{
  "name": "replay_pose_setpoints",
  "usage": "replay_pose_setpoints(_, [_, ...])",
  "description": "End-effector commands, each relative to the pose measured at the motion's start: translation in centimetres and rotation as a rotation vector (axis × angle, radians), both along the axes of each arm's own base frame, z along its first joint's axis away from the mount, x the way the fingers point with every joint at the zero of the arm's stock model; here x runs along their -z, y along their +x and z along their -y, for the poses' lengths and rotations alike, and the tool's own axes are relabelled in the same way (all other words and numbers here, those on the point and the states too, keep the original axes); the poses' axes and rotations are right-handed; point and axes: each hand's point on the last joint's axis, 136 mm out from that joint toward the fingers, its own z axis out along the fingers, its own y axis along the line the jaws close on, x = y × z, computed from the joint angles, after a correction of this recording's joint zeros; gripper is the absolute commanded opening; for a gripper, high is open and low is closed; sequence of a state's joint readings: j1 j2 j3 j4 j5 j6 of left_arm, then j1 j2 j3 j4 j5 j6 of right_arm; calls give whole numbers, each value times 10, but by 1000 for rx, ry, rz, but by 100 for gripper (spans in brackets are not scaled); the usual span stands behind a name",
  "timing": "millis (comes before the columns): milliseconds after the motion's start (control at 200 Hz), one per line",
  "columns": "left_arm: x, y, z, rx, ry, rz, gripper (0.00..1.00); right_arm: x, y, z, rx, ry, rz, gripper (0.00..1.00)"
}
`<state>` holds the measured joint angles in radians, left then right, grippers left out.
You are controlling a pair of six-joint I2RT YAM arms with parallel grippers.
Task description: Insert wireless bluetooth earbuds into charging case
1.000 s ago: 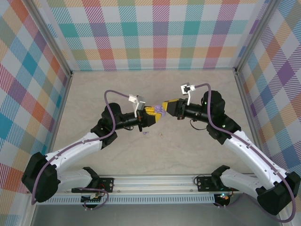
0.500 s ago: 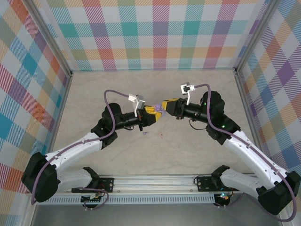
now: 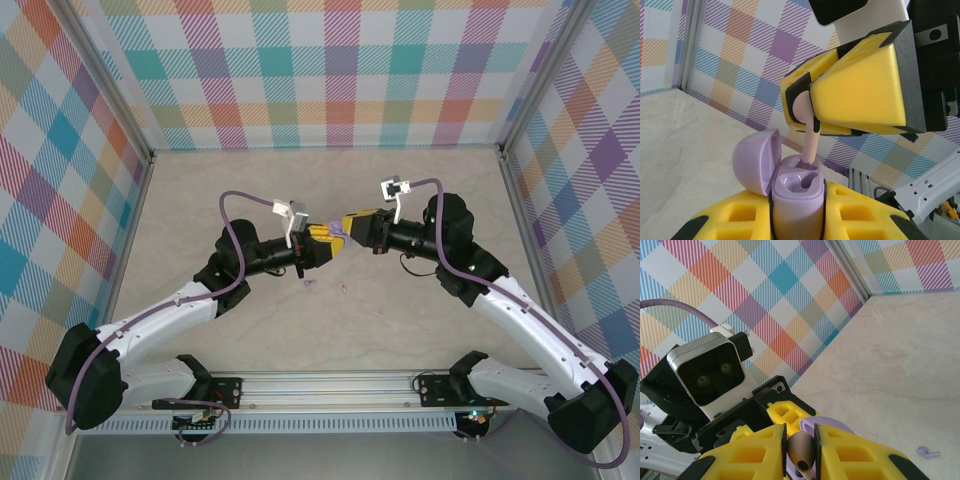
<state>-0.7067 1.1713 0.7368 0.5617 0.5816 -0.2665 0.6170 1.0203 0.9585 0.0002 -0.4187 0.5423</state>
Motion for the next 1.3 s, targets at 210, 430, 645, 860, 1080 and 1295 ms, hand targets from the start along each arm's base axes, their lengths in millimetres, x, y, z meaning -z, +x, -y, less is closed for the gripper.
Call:
replay_pose_setpoints(210, [-36, -7, -5, -17, -88, 105, 12, -2, 0, -3, -6, 4, 23, 21])
replay_pose_setpoints(430, [-35, -8, -4, -16, -89, 116, 12, 0, 0, -5, -15, 2, 12, 22])
replay_pose_setpoints(645, [-31, -10, -4, -15, -77, 138, 12, 0, 0, -6, -16, 11, -3, 22])
replay_pose_setpoints(860, [-29, -12, -6, -33, -67, 170, 12, -1, 1, -10, -31, 27, -21, 21])
replay_pose_setpoints(1080, [-25, -11, -7, -41, -58, 170, 11, -2, 1, -8, -17, 28, -16, 21])
replay_pose_setpoints(1295, [-24, -10, -6, -42, -53, 178, 11, -2, 1, -9, -16, 29, -21, 21])
